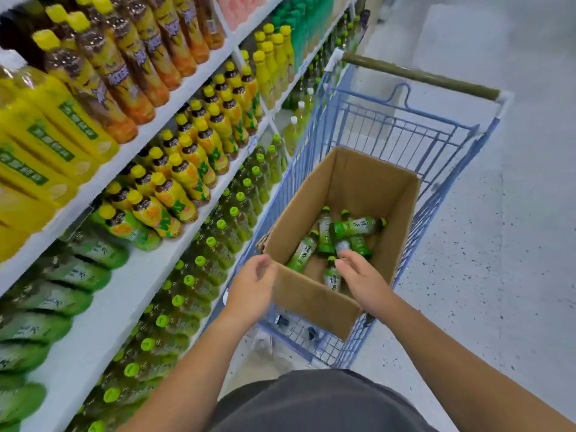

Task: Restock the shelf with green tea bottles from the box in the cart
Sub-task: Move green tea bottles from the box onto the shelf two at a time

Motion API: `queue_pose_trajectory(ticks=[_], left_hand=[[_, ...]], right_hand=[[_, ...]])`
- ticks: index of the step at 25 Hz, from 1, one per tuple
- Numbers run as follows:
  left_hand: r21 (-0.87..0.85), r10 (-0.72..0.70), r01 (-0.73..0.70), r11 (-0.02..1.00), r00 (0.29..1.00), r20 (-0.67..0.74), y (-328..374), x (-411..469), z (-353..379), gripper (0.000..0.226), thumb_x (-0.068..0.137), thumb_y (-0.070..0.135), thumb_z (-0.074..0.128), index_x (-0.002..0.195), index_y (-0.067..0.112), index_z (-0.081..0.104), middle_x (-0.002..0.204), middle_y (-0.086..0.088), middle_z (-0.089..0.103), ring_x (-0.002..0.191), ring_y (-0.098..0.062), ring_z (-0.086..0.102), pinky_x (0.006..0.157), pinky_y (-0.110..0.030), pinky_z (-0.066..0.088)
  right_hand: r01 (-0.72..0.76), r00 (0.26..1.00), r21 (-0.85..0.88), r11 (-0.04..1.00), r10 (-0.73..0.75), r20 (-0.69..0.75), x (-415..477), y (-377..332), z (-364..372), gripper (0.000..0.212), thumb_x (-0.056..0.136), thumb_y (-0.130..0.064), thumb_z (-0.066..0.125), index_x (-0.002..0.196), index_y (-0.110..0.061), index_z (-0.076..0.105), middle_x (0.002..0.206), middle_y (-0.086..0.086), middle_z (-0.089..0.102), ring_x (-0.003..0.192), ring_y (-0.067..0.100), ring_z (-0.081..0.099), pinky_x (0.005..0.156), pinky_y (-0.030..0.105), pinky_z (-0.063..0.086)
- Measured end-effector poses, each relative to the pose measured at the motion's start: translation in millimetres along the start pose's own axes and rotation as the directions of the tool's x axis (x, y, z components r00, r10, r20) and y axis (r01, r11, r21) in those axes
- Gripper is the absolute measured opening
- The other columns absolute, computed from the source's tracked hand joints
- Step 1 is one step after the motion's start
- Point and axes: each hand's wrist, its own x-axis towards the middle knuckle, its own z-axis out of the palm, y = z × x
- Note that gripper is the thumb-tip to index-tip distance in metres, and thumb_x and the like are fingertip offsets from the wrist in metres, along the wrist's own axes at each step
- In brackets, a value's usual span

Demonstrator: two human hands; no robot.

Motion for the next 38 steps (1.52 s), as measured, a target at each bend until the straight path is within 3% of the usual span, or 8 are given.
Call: queue_pose_trajectory(ticks=[4, 8, 15, 17, 22, 29, 34, 38], left_hand=[[0.053, 0.046, -0.059, 0.997, 0.973, 0.224, 9, 71, 6, 0.037, 0.101, 0.040, 0.054, 0.136, 0.027, 0.054, 0.134, 0.012, 0.057, 0.124, -0.006, 0.053, 0.100, -0.024, 0.039], [0.123, 0.067, -0.126, 0.984, 0.912, 0.404, 14, 136, 29, 0.038, 0.101, 0.039, 0.054, 0.136, 0.025, 0.056, 0.136, 0.009, 0.058, 0.126, -0.009, 0.053, 0.111, -0.037, 0.042], [0.360, -0.045, -0.169, 0.917, 0.855, 0.517, -18, 240, 118, 0.041, 0.098, 0.038, 0.055, 0.135, 0.019, 0.057, 0.132, 0.001, 0.062, 0.120, -0.017, 0.058, 0.106, -0.036, 0.043], [0.447, -0.080, -0.192, 0.874, 0.850, 0.521, -39, 264, 145, 0.043, 0.098, 0.039, 0.054, 0.135, 0.019, 0.056, 0.131, -0.001, 0.063, 0.119, -0.020, 0.059, 0.101, -0.030, 0.043], [0.643, -0.262, -0.137, 0.754, 0.834, 0.485, -87, 296, 188, 0.048, 0.098, 0.039, 0.049, 0.140, 0.014, 0.050, 0.139, -0.010, 0.057, 0.124, -0.029, 0.054, 0.093, -0.030, 0.041], [0.801, -0.273, -0.106, 0.589, 0.907, 0.321, -122, 317, 204, 0.056, 0.097, 0.029, 0.058, 0.143, 0.006, 0.034, 0.142, -0.016, 0.039, 0.132, -0.035, 0.042, 0.107, -0.041, 0.036], [0.876, -0.225, -0.056, 0.479, 0.957, 0.184, -137, 325, 228, 0.071, 0.099, 0.027, 0.060, 0.148, -0.002, 0.018, 0.144, -0.016, 0.039, 0.127, -0.028, 0.050, 0.100, -0.032, 0.044], [0.681, -0.356, 0.159, 0.715, 0.921, 0.159, -150, 323, 232, 0.084, 0.076, 0.040, 0.082, 0.132, 0.008, 0.027, 0.122, -0.016, 0.060, 0.110, -0.036, 0.064, 0.087, -0.037, 0.050]], right_hand=[[-0.118, 0.975, 0.041, 0.992, 0.123, -0.184, 25, 3, 11, 0.047, 0.103, -0.045, 0.048, 0.147, -0.027, 0.044, 0.128, -0.012, 0.054, 0.109, 0.001, 0.053, 0.087, 0.018, 0.037], [-0.221, 0.923, 0.088, 0.971, 0.237, -0.301, 56, 15, 24, 0.044, 0.102, -0.044, 0.049, 0.143, -0.027, 0.048, 0.112, -0.022, 0.057, 0.094, -0.014, 0.051, 0.077, 0.011, 0.036], [-0.321, 0.892, 0.028, 0.947, 0.312, -0.326, 155, 72, 19, 0.048, 0.101, -0.046, 0.050, 0.143, -0.025, 0.047, 0.097, -0.015, 0.059, 0.091, 0.005, 0.062, 0.077, 0.023, 0.042], [-0.339, 0.899, -0.018, 0.941, 0.318, -0.303, 186, 94, 21, 0.052, 0.100, -0.049, 0.049, 0.146, -0.026, 0.045, 0.104, -0.008, 0.063, 0.091, 0.012, 0.062, 0.075, 0.025, 0.042], [-0.484, 0.868, -0.110, 0.868, 0.459, -0.192, 237, 151, 34, 0.056, 0.102, -0.046, 0.046, 0.149, -0.017, 0.041, 0.141, 0.014, 0.056, 0.121, 0.029, 0.056, 0.086, 0.027, 0.038], [-0.682, 0.732, -0.084, 0.727, 0.678, -0.068, 263, 203, 52, 0.065, 0.090, -0.043, 0.068, 0.138, -0.007, 0.045, 0.137, 0.016, 0.056, 0.124, 0.034, 0.055, 0.098, 0.034, 0.045], [-0.723, 0.687, -0.023, 0.691, 0.714, -0.140, 268, 220, 67, 0.058, 0.080, -0.036, 0.082, 0.125, -0.011, 0.055, 0.123, 0.012, 0.063, 0.112, 0.031, 0.062, 0.084, 0.032, 0.046], [-0.726, 0.685, -0.006, 0.687, 0.722, -0.099, 271, 231, 65, 0.041, 0.072, -0.032, 0.087, 0.106, -0.018, 0.066, 0.108, 0.008, 0.069, 0.088, 0.022, 0.060, 0.076, 0.026, 0.044]])
